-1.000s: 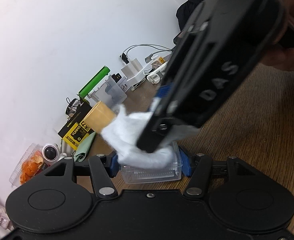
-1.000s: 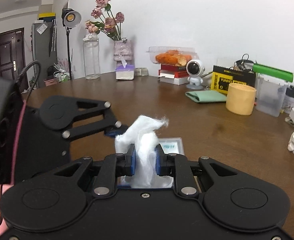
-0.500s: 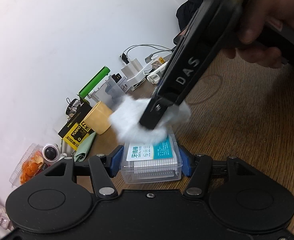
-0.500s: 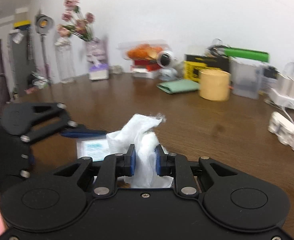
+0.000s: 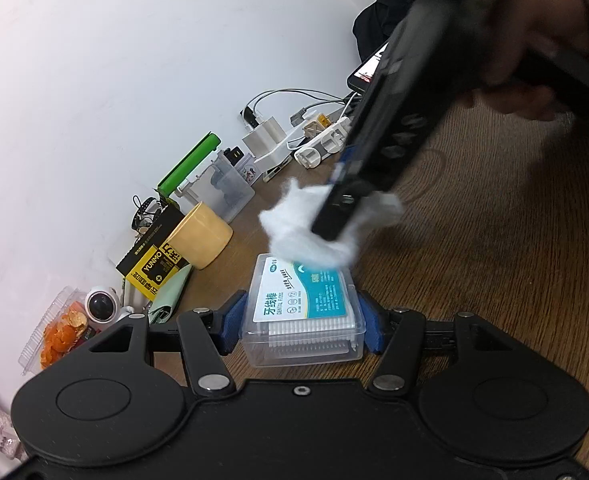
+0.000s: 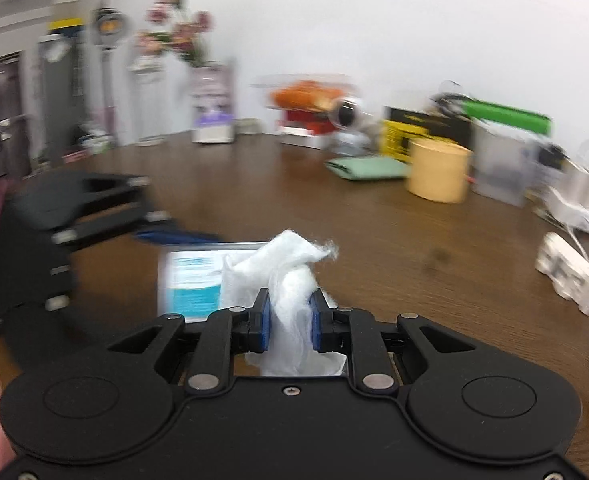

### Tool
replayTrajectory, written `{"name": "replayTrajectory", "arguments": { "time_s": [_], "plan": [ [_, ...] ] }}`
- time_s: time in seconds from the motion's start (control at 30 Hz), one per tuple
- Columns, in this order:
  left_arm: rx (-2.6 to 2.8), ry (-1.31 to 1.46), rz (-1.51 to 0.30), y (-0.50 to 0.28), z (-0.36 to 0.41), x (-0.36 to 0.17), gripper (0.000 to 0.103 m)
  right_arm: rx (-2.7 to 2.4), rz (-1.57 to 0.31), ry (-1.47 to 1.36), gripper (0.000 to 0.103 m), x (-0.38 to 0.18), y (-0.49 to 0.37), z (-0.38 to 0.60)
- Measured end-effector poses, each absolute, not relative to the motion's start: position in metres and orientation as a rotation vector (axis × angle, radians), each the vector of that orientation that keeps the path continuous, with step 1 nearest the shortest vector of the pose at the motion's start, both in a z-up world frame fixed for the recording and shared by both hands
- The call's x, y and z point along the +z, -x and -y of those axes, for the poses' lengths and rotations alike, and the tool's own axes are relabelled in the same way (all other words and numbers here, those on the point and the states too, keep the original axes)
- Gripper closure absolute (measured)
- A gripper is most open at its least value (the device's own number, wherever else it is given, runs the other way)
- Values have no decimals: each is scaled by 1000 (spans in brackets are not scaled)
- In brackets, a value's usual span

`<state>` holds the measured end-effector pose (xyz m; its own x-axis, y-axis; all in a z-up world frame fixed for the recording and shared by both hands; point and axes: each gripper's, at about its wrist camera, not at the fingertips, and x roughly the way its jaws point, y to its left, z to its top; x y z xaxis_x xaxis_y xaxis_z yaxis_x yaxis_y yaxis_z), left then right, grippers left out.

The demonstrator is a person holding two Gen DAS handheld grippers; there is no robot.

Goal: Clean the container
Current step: 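Sweep the cotton wipe over the box lid with the right gripper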

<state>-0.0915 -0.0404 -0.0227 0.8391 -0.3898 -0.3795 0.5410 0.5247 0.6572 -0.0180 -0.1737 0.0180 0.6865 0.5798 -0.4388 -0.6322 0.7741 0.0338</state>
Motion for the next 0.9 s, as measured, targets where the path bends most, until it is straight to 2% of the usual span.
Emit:
{"name": "replayTrajectory", "arguments": {
  "time_s": [0.57, 0.83, 0.9],
  "plan": [
    [-561, -852, -193, 93, 40, -22, 46, 712, -528, 189, 83, 17, 25, 182],
    [-561, -853, -193, 92, 39, -22, 46, 657, -492, 132, 83, 20, 3, 185],
    [-562, -852, -194, 92, 39, -22, 46, 697, -479, 134, 83, 24, 23, 172]
  ]
}}
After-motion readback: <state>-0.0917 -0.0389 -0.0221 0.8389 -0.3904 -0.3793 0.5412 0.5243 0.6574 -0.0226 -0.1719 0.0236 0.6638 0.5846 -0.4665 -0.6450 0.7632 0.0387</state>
